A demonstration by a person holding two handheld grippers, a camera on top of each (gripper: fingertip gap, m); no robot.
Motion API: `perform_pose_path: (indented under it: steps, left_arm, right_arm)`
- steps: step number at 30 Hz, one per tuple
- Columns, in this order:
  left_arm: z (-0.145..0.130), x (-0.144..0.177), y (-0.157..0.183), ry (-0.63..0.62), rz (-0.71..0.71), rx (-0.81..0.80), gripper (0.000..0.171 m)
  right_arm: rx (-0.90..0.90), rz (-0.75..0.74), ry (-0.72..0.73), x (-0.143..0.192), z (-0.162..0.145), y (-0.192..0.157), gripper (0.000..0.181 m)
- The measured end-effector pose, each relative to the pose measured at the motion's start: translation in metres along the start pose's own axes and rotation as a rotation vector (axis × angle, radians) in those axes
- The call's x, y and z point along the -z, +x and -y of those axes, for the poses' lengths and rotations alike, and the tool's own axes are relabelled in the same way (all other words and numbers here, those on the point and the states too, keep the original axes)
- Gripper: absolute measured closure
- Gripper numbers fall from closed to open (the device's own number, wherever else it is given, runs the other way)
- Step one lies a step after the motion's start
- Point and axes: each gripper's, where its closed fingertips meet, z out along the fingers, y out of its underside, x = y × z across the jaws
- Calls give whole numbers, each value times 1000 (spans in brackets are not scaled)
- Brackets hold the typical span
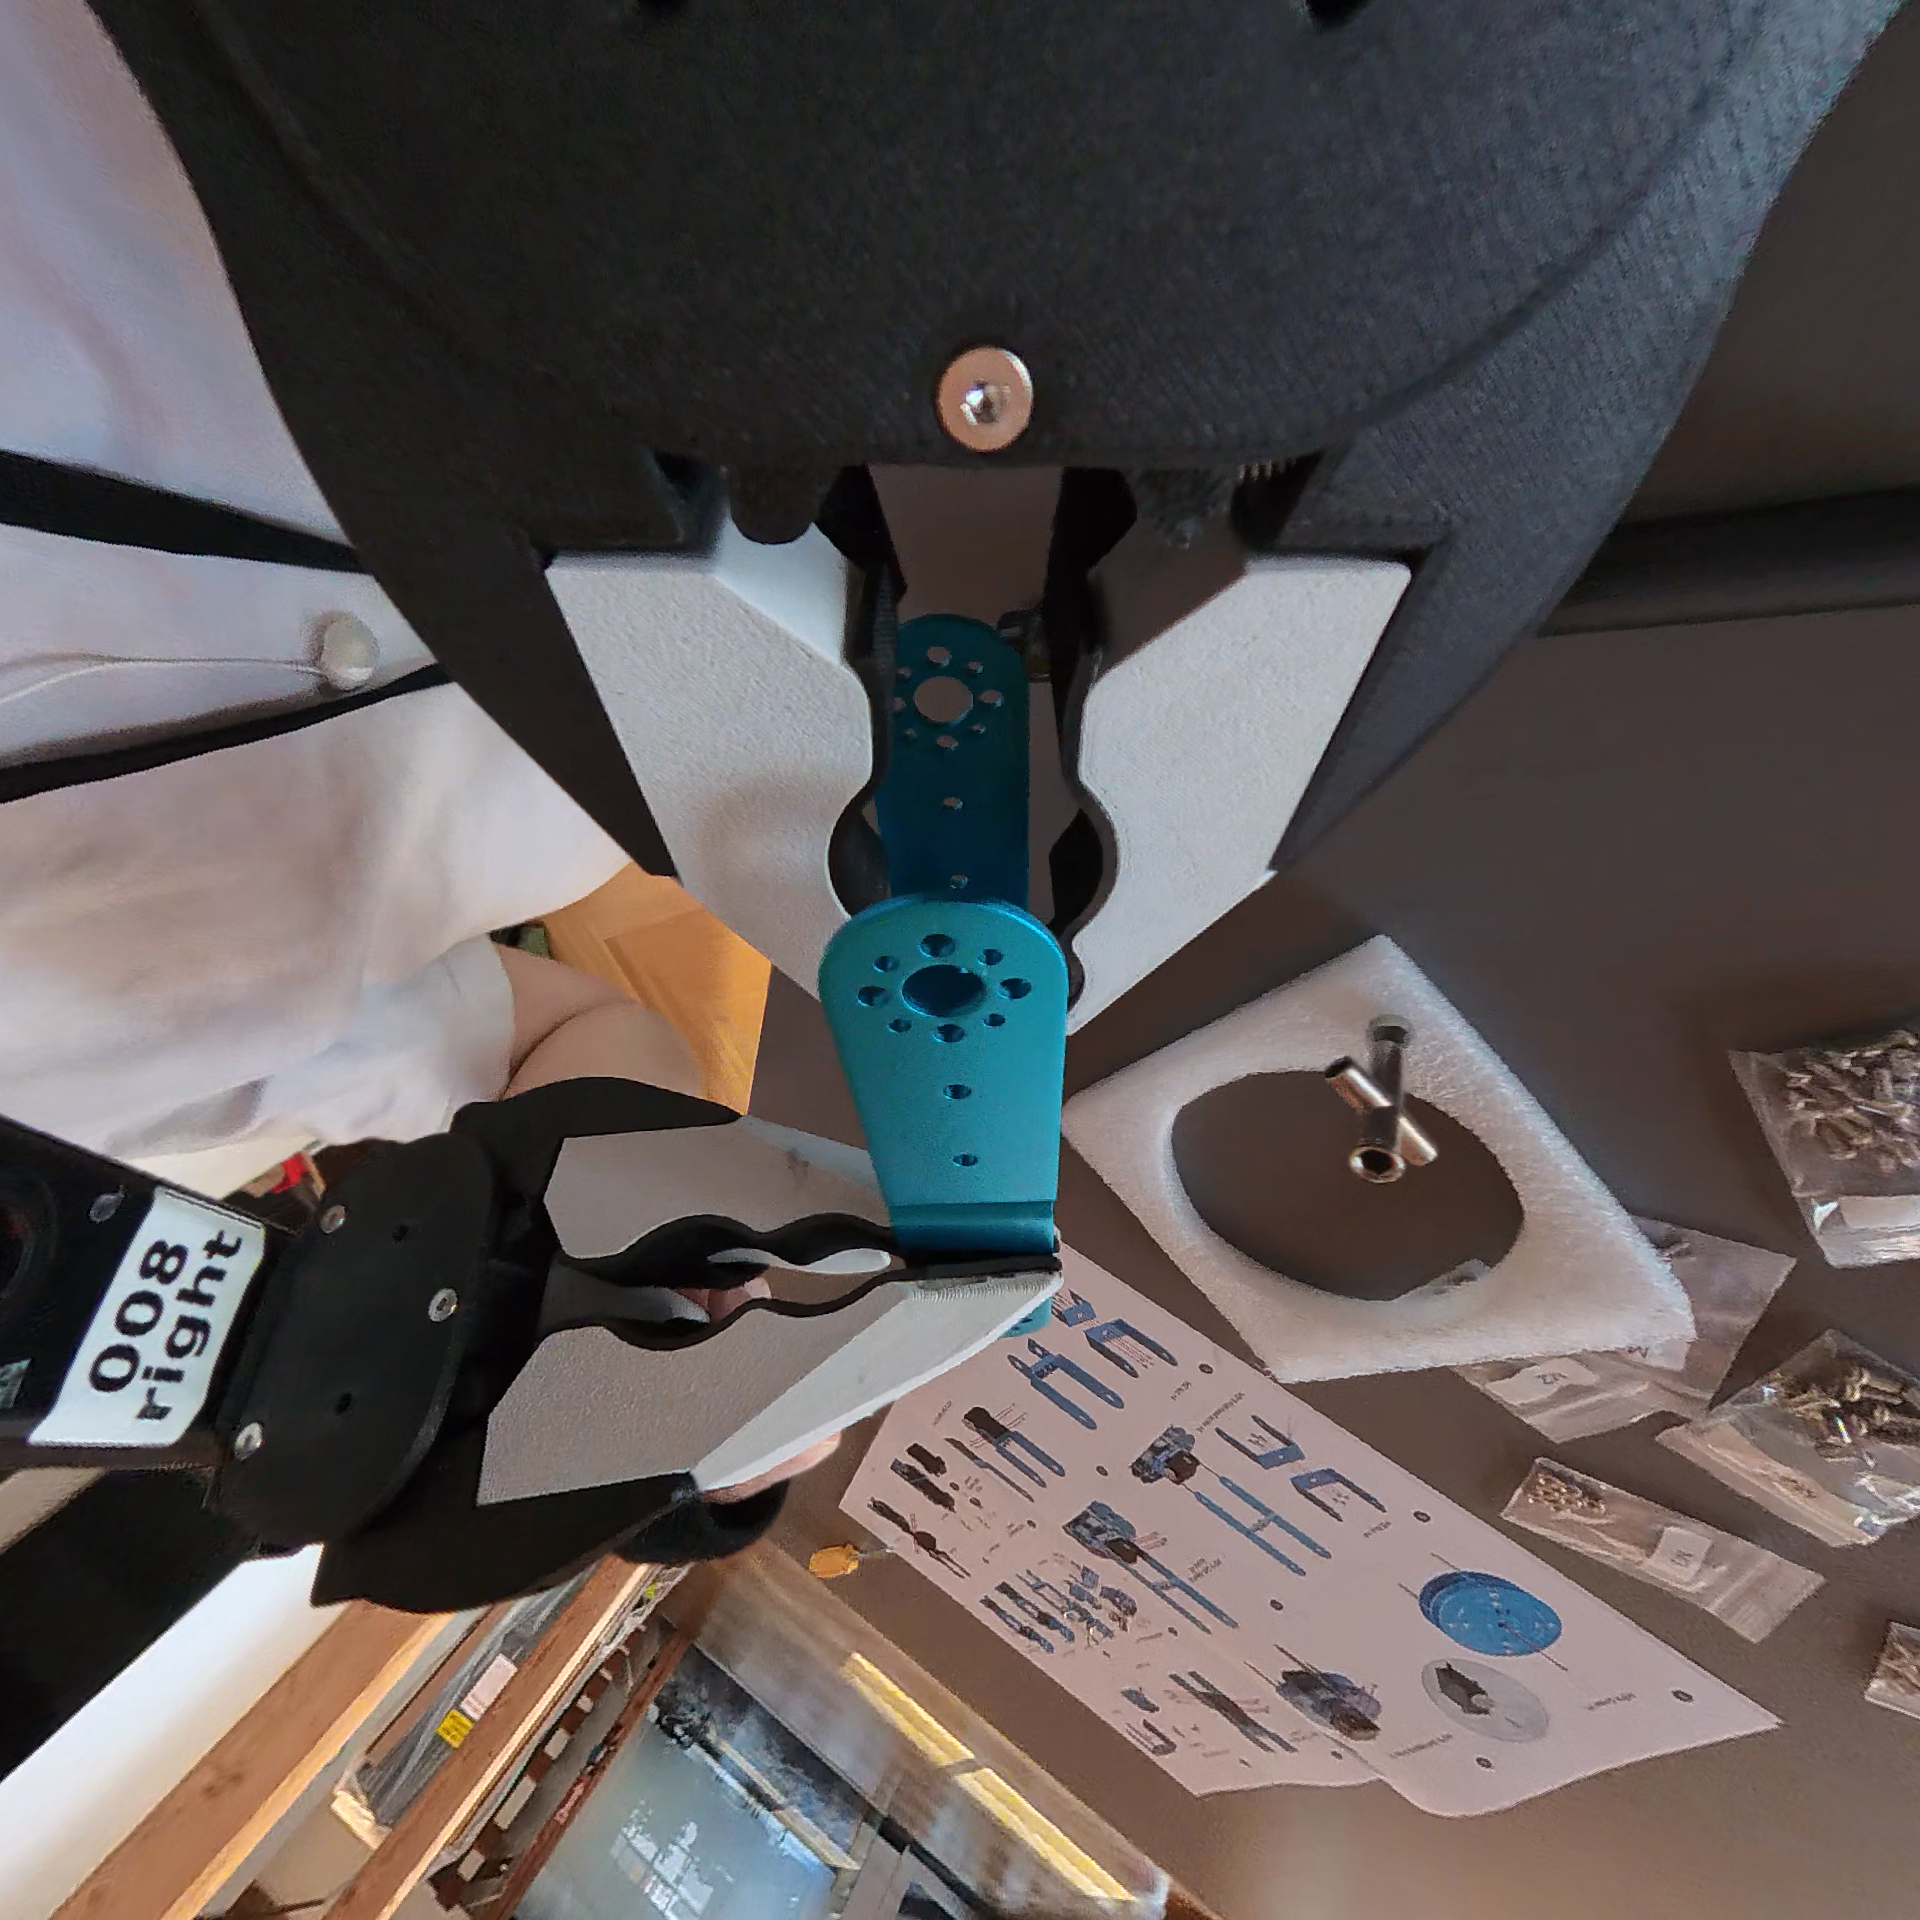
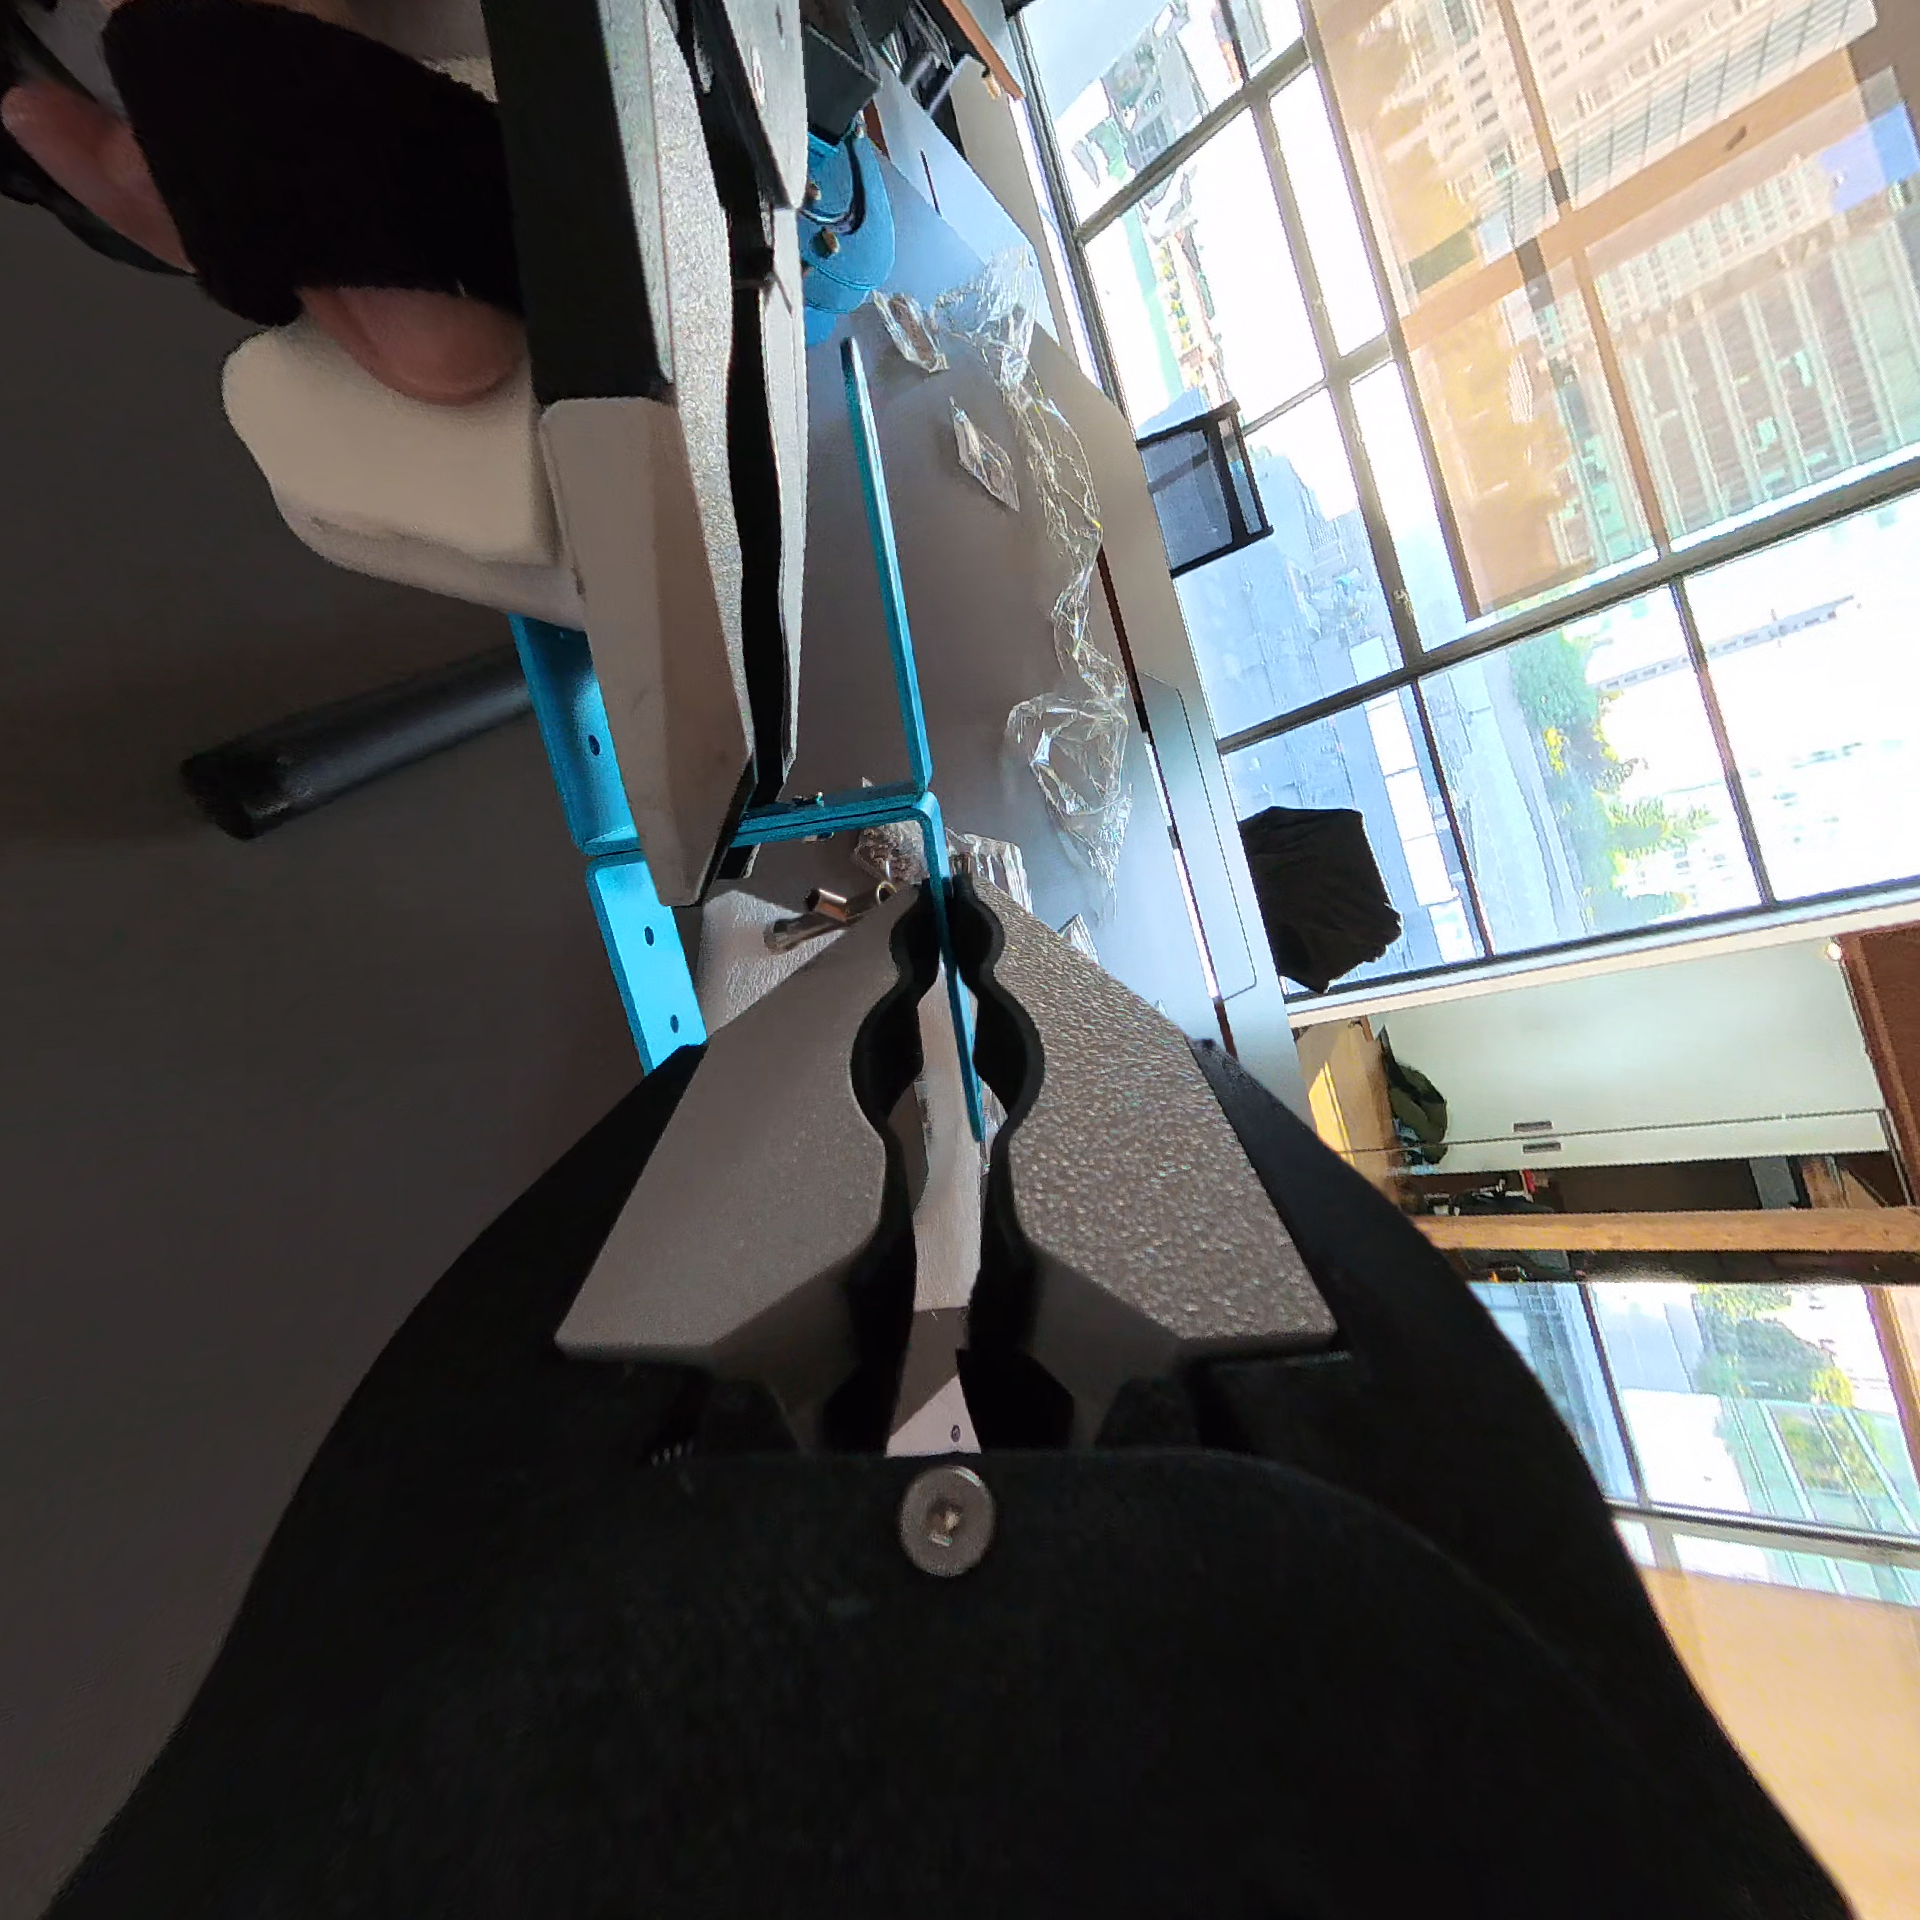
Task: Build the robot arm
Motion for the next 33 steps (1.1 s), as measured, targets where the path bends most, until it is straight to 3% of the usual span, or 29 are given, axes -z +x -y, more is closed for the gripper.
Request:
perform_pose_path:
  steps: [7, 8, 11, 14, 16, 18, 20, 24, 30, 33]
  left_arm:
    - [0, 16, -13, 21, -84, -9, 147]
    - [2, 21, -10, 42, -109, 9, 147]
    - [7, 42, -8, 131, -114, 27, 147]
    - [6, 58, -17, 190, -20, 28, 147]
    - [5, 67, -18, 226, -7, 43, 146]
    - [5, 75, -14, 263, -33, 66, 147]
    - [5, 81, -15, 288, -30, 79, 147]
    - [3, 91, -15, 325, -5, 80, 147]
    - [3, 93, -14, 328, -9, 69, 147]
    - [6, 88, -21, 301, -11, 67, 146]
  right_arm:
    - [-26, -34, -19, -17, 11, -1, 179]
    - [-41, -42, 28, -13, 16, 4, 173]
    - [-140, -127, 184, 15, 23, 38, 129]
    - [-362, -65, 339, 38, 3, 49, 151]
    - [-550, 62, 388, 26, -24, 40, 156]
    - [-681, 270, 295, -6, -52, 10, 154]
    - [-707, 374, 190, -32, -69, -13, 153]
    - [-759, 510, 83, -53, -66, -38, 152]
    - [-761, 545, 31, -75, -52, -47, 152]
    - [-796, 608, 75, -81, -34, -46, 167]
